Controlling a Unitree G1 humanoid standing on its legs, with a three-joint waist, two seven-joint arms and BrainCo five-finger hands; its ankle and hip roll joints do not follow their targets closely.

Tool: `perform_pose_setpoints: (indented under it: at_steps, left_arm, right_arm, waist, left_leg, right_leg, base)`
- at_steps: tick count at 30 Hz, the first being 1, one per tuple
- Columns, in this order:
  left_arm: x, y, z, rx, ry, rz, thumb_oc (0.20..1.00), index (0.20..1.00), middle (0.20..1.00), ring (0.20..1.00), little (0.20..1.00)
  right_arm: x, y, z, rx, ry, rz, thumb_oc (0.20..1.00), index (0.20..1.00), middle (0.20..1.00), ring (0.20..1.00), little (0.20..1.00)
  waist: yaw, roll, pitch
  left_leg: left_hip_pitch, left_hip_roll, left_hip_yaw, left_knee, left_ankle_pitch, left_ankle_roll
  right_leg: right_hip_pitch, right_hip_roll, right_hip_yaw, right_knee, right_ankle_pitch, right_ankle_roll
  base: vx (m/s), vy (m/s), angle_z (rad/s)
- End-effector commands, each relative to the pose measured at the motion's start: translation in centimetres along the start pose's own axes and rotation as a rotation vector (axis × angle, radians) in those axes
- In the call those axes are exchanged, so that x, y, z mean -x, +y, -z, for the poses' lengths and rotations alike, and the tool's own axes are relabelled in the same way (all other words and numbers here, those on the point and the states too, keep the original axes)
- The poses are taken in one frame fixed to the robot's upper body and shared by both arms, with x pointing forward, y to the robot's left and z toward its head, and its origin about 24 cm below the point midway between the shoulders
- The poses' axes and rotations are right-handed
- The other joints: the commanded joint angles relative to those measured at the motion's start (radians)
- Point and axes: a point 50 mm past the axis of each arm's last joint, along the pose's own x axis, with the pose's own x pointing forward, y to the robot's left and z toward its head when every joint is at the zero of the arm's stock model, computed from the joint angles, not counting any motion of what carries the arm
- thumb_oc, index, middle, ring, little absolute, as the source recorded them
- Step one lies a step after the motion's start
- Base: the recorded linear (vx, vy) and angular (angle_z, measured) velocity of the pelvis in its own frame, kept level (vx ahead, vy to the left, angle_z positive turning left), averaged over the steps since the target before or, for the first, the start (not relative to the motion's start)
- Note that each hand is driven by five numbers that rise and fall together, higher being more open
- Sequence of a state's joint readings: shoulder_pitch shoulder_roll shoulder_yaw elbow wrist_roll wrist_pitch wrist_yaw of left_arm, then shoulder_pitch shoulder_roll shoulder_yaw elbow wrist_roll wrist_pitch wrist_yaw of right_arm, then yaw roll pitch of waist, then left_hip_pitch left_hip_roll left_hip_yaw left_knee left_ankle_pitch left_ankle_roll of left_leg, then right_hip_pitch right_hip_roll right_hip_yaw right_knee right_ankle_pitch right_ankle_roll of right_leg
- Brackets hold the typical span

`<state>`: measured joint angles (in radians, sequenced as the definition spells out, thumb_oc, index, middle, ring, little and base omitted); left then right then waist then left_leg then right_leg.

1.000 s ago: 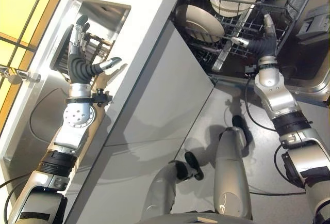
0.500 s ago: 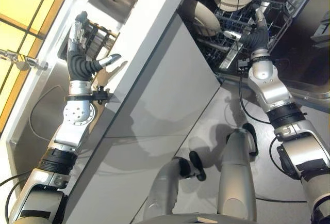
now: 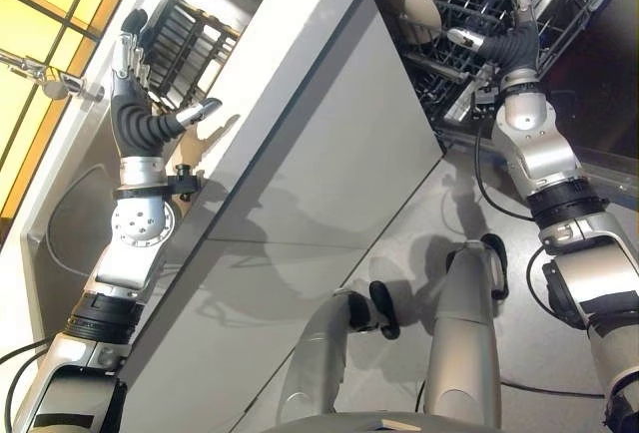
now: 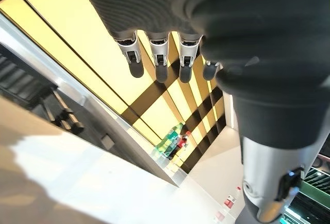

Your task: Pick up plates and place into dishwasher.

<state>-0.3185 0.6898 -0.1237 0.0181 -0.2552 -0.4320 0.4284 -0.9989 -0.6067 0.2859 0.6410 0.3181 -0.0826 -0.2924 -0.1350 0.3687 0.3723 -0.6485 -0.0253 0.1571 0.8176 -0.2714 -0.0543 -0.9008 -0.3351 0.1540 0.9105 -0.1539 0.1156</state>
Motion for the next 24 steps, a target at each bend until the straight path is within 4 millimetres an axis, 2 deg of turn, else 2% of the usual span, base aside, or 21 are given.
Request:
perform_pose_setpoints:
  at_steps: [1, 8, 13, 18, 24]
  left_arm:
    - [1.1, -0.4, 1.0, 0.02, 0.06, 0.029, 1.0, 1.0, 1.0, 1.0, 1.0]
    - [-0.1, -0.4, 0.8, 0.032, 0.051, 0.031, 1.0, 1.0, 1.0, 1.0, 1.0]
    - [-1.4, -0.1, 0.8, 0.021, 0.039, 0.017, 1.0, 1.0, 1.0, 1.0, 1.0]
    - [-1.6, -0.5, 1.0, 0.003, 0.039, 0.03, 1.0, 1.0, 1.0, 1.0, 1.0]
    - [-1.3, -0.7, 1.4, -0.027, 0.053, 0.046, 1.0, 1.0, 1.0, 1.0, 1.0]
  right_arm:
    - [-1.2, 3.9, -5.5, -0.067, -0.187, -0.211, 1.0, 1.0, 1.0, 1.0, 1.0]
    - [-0.4, 3.0, -4.1, -0.06, -0.173, -0.171, 1.0, 1.0, 1.0, 1.0, 1.0]
    - [0.4, 2.9, -3.5, -0.098, -0.175, -0.131, 1.0, 1.0, 1.0, 1.0, 1.0]
    - [1.5, 2.5, -1.8, -0.102, -0.138, -0.066, 1.0, 1.0, 1.0, 1.0, 1.0]
    - [3.9, 1.8, 1.0, -0.067, -0.067, 0.048, 1.0, 1.0, 1.0, 1.0, 1.0]
  waist:
    - [0.025, 0.085, 0.148]
    - [0.012, 0.023, 0.148]
    - [0.003, -0.039, 0.148]
    - [0.005, -0.087, 0.123]
    - [0.002, -0.152, 0.084]
  left_leg:
    - [-0.019, 0.005, -0.024, 0.145, -0.117, -0.003]
    - [0.105, 0.03, -0.036, 0.0, -0.077, -0.009]
    - [0.196, 0.05, -0.046, -0.104, -0.038, -0.014]
    - [0.258, 0.061, -0.046, -0.168, -0.018, -0.018]
    - [0.314, 0.077, -0.048, -0.221, -0.006, -0.016]
  right_leg:
    - [0.05, -0.083, 0.098, -0.135, 0.079, -0.002]
    - [0.183, -0.113, 0.049, -0.302, 0.152, 0.014]
    - [0.291, -0.129, 0.004, -0.431, 0.218, 0.029]
    - [0.375, -0.129, -0.035, -0.51, 0.246, 0.038]
    - [0.457, -0.108, -0.07, -0.572, 0.258, 0.044]
  base:
    - [0.0, 0.044, 0.01]
    - [-0.02, -0.009, 0.02]
    - [-0.04, -0.072, 0.09]
    - [0.0, -0.077, 0.09]
    - [0.02, -0.086, 0.09]
